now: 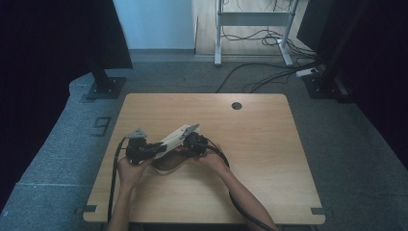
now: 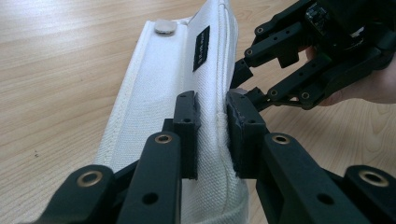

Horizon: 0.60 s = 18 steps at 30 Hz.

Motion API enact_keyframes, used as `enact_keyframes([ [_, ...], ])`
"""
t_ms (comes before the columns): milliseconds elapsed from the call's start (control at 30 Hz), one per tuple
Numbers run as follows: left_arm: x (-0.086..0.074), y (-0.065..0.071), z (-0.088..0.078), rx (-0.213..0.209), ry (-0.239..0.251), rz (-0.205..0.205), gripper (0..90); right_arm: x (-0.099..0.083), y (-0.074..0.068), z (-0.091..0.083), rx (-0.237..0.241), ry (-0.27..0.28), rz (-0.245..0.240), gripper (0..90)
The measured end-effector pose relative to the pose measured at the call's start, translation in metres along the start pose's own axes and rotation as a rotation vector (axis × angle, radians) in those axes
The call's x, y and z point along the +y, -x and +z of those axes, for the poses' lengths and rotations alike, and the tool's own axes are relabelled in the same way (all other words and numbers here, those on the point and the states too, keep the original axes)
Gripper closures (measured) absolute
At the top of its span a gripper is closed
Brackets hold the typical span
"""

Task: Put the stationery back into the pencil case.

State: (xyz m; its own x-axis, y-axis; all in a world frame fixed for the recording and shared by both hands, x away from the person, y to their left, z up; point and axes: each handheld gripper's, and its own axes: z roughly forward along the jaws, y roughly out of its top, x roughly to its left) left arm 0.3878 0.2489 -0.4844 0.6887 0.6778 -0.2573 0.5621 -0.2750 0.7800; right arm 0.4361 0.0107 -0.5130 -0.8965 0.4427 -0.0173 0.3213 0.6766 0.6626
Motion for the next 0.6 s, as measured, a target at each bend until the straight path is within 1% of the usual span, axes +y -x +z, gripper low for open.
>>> enact_keyframes([
  [100, 0.000, 0.000, 0.000, 0.000, 0.001, 0.000, 75.1, -0.001, 0.001, -0.001, 0.002, 0.002, 0.004, 63.4],
  [233, 0.000, -0.001, 0.000, 0.000, 0.002, 0.000, 75.1, -0.002, 0.002, -0.004, -0.003, 0.010, 0.007, 58.5],
  [300, 0.000, -0.001, 0.000, 0.000, 0.002, -0.001, 75.0, -0.003, 0.002, -0.007, -0.007, 0.010, 0.006, 57.7],
  [600, -0.001, -0.001, 0.001, 0.000, 0.001, 0.001, 74.8, -0.014, 0.001, -0.021, -0.008, 0.022, 0.015, 55.1],
])
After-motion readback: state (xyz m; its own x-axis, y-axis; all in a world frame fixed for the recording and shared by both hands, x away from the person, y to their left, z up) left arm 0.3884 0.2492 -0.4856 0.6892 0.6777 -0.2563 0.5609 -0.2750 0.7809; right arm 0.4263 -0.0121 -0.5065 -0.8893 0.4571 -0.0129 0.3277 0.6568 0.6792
